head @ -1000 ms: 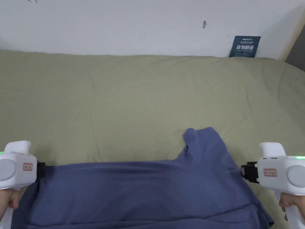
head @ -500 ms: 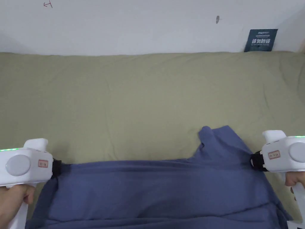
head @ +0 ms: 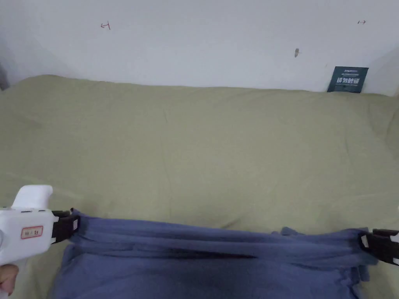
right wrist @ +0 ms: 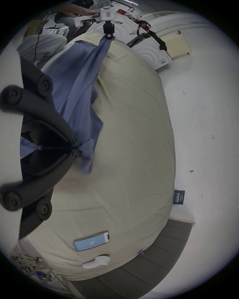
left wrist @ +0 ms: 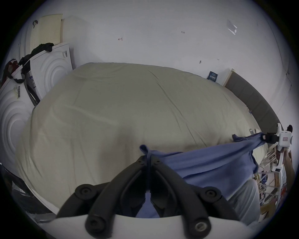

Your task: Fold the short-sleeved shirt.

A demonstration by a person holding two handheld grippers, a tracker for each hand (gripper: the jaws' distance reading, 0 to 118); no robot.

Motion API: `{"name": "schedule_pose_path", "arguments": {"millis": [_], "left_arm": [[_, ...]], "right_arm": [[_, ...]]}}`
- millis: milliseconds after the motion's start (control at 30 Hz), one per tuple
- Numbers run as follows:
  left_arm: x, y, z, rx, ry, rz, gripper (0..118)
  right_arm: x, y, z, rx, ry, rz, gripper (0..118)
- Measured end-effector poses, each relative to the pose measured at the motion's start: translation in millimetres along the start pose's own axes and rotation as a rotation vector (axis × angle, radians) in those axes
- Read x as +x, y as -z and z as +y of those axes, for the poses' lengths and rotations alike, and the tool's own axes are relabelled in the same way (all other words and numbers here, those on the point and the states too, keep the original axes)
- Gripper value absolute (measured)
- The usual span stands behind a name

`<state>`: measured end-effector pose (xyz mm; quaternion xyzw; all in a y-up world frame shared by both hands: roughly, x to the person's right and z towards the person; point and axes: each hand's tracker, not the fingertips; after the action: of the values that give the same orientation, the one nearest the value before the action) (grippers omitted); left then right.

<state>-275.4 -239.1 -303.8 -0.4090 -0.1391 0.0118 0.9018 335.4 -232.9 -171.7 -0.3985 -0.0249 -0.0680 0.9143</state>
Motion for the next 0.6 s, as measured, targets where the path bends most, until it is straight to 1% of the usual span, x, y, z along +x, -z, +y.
{"name": "schedule_pose_path", "arguments": {"millis": [100, 167, 267, 300, 400, 433, 467, 500, 533, 567, 600], "left_arm": [[-3, -22, -39, 0.025, 0.019, -0.024, 2], [-7, -24, -64, 0.023, 0.033, -0.026, 2], [-15, -17, -95, -0.008, 0.010, -0.028, 2], [-17, -13, -102, -0.013, 0.003, -0.031, 2], [-18, -8, -115, -0.033, 0.020, -0.031, 2], [-18, -9, -118, -0.028, 0.030, -0.044, 11], [-17, -10, -119, -0.026, 0.033, -0.055, 41], [-14, -10, -116, -0.037, 0.025, -0.032, 83], [-17, -5, -115, -0.061, 0.014, -0.012, 118], [-13, -7, -112, -0.055, 0.010, -0.009, 117], [-9, -21, -108, 0.001, 0.000, 0.018, 116]], "right_arm": [[-3, -20, -39, -0.004, -0.015, -0.001, 4], [-3, -24, -63, -0.017, -0.015, 0.006, 4], [-1, -20, -92, -0.059, -0.001, 0.019, 4], [7, -13, -100, -0.068, 0.013, 0.019, 4], [11, -4, -110, -0.088, 0.020, 0.023, 4], [13, -1, -112, -0.091, 0.023, 0.023, 7], [12, -1, -112, -0.089, 0.028, 0.017, 27], [9, -3, -109, -0.083, 0.023, -0.002, 67], [6, -3, -105, -0.102, 0.002, -0.032, 118], [1, -5, -102, -0.118, -0.009, -0.043, 116], [-1, -12, -100, 0.003, -0.008, -0.032, 111]]}}
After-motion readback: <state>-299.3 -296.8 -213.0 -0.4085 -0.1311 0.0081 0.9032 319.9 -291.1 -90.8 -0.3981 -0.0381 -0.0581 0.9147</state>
